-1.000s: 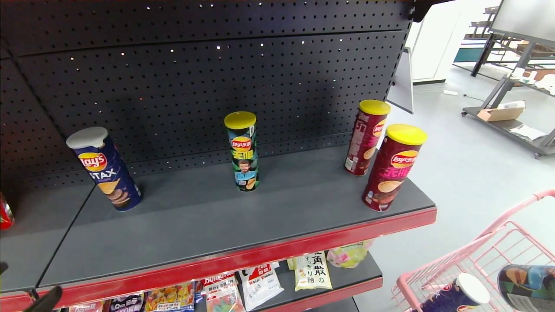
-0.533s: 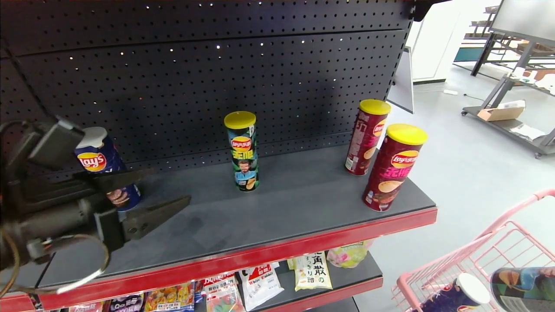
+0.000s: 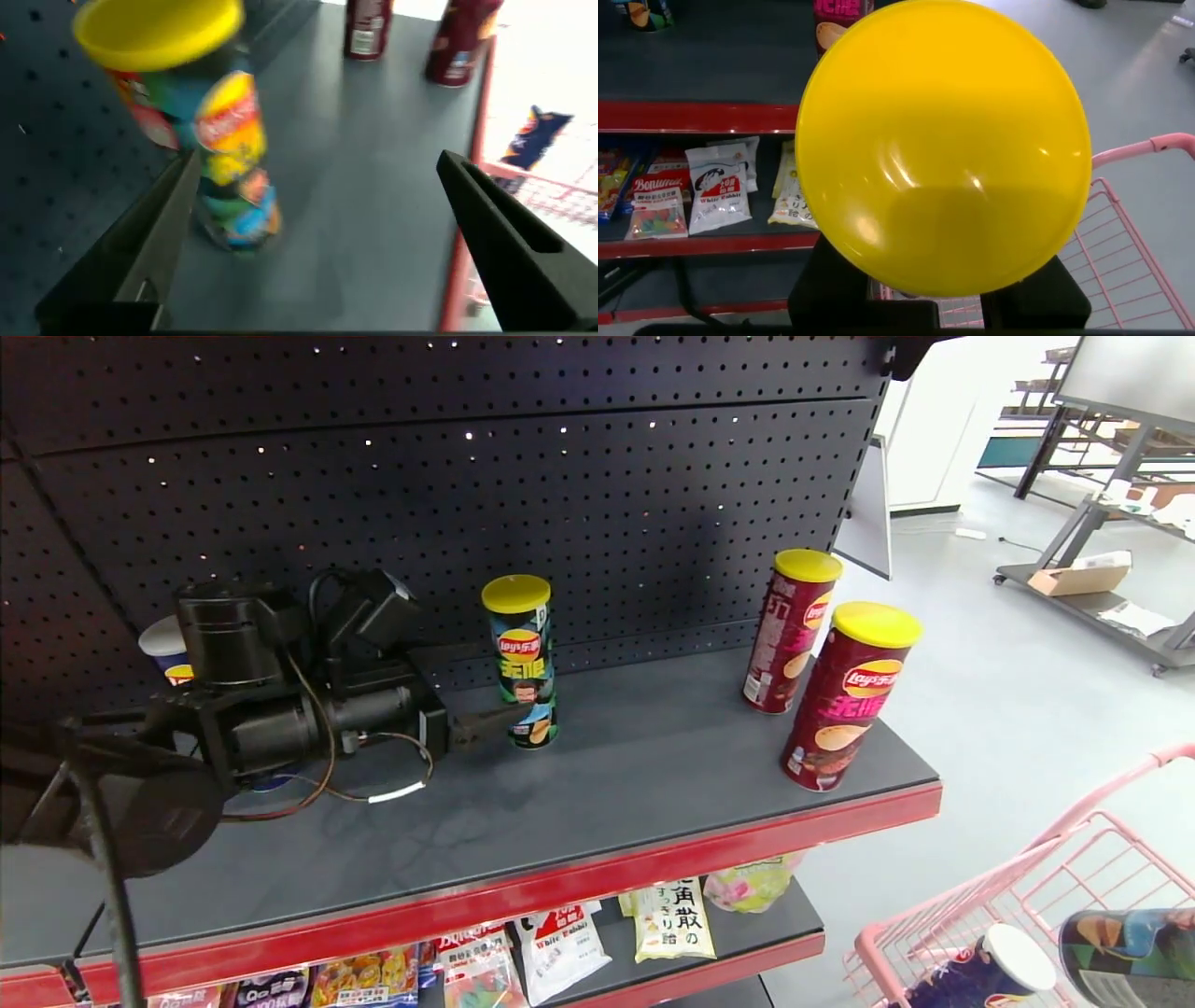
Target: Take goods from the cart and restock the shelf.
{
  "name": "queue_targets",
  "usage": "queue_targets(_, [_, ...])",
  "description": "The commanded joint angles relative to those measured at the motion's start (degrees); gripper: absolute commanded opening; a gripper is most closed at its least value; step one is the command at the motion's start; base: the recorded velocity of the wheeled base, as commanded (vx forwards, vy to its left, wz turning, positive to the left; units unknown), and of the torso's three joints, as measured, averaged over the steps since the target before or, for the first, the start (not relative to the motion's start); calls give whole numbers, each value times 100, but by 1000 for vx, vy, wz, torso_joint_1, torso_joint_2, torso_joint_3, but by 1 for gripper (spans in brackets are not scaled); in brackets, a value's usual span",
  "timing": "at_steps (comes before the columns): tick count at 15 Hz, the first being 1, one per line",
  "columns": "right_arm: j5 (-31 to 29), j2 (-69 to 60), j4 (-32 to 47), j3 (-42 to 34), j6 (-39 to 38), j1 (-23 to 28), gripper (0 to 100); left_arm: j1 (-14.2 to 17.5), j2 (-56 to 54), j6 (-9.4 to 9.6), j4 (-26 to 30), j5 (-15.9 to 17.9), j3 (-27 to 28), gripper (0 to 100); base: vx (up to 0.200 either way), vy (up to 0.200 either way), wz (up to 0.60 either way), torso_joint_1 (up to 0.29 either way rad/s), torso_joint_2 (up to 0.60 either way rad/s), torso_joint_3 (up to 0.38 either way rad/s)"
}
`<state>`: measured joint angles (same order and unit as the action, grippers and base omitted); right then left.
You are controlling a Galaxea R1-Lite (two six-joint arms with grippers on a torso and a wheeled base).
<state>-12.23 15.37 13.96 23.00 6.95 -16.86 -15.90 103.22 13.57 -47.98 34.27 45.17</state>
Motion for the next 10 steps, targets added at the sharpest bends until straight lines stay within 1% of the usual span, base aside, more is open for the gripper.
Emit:
queue_targets(1, [1, 18, 2, 2, 8, -2, 0, 192, 515, 93, -9, 124, 361, 100, 0, 0, 0, 0, 0, 0])
queue_targets(2, [1, 27, 2, 2, -1, -2, 0, 271, 542, 93, 17, 186, 449, 100, 0, 0, 0, 0, 0, 0])
queue_targets(5, [1, 27, 10, 2, -18, -2, 0, 306, 682, 93, -1, 370, 669, 100, 0, 0, 0, 0, 0, 0])
queue_targets(7, [-8, 18, 10, 2, -18, 7, 0, 315, 893, 93, -1, 414, 1056, 100, 0, 0, 0, 0, 0, 0])
queue_targets(9, [1, 27, 10, 2, -18, 7, 0, 342, 1025, 85, 8, 563, 1284, 100, 0, 0, 0, 0, 0, 0])
queue_targets(10, [-8, 27, 10, 2, -18, 7, 0, 342, 1069, 76, -1, 581, 1311, 100, 0, 0, 0, 0, 0, 0])
